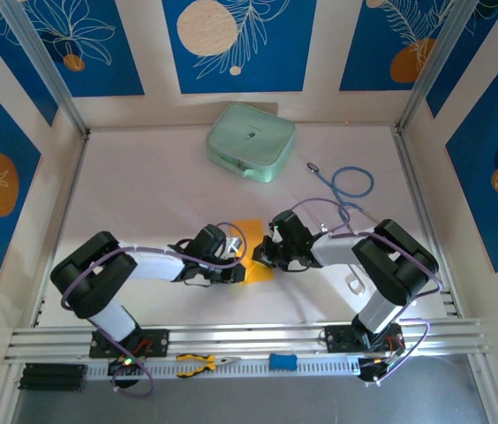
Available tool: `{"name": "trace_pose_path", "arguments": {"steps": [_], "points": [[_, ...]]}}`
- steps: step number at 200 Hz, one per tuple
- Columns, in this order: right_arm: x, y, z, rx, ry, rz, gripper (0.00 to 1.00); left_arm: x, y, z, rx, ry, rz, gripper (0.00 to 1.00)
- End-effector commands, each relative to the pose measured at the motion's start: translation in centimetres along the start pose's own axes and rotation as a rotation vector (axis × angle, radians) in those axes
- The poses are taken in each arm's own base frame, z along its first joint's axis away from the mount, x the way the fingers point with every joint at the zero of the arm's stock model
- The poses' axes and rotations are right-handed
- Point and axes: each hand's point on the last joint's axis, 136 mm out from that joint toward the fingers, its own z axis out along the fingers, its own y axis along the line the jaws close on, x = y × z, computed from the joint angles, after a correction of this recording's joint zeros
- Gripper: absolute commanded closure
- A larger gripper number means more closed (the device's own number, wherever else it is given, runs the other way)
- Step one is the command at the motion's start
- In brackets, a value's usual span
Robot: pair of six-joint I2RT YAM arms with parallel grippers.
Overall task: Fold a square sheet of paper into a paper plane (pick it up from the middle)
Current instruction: Fold the triangle a second time at the center of the table.
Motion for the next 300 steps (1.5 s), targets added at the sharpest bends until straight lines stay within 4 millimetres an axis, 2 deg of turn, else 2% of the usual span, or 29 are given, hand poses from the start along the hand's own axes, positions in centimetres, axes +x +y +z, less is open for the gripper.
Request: {"name": "trace_pose_path", "arguments": {"steps": [1,25,88,115,156,171,185,208,232,279,300], "points": [[0.5,-2.4,0.4,0.096,0.018,0.042,0.93,0.7,0.5,-0.5,-0.021,0.026,-0.002,0.96],[0.7,-2.9,0.5,0.096,0.017,0.056,0.94,1.2,0.3,-1.1,-0.029,0.042,0.005,0.96],[0.7,-2.7,0.7,0.092,0.027,0.053,0.94,3.1,1.9,-1.5,-0.08,0.089,-0.023,0.95],[0.7,-2.6,0.7,0.089,0.029,0.053,0.94,2.5,1.0,-2.2,-0.065,0.057,0.002,0.96],[0.8,-2.6,0.6,0.087,0.026,0.051,0.94,-0.4,-2.7,-5.0,0.006,-0.083,0.067,0.94],[0.7,-2.6,0.6,0.087,0.027,0.053,0.94,-1.2,-3.7,-4.9,0.028,-0.09,0.083,0.94],[0.7,-2.5,0.6,0.085,0.029,0.052,0.94,-1.8,-3.9,-4.0,0.025,-0.069,0.087,0.94],[0.8,-2.5,0.5,0.087,0.028,0.052,0.94,-2.0,-3.0,-2.2,0.009,-0.027,0.07,0.96],[0.8,-2.5,0.5,0.087,0.028,0.05,0.94,-1.0,-1.4,-0.9,-0.013,0.019,0.037,0.98],[0.8,-2.7,0.5,0.094,0.029,0.052,0.94,2.5,2.4,0.2,-0.067,0.091,-0.04,0.98],[0.8,-2.8,0.6,0.095,0.029,0.054,0.94,2.9,2.9,0.2,-0.09,0.111,-0.038,0.98]]}}
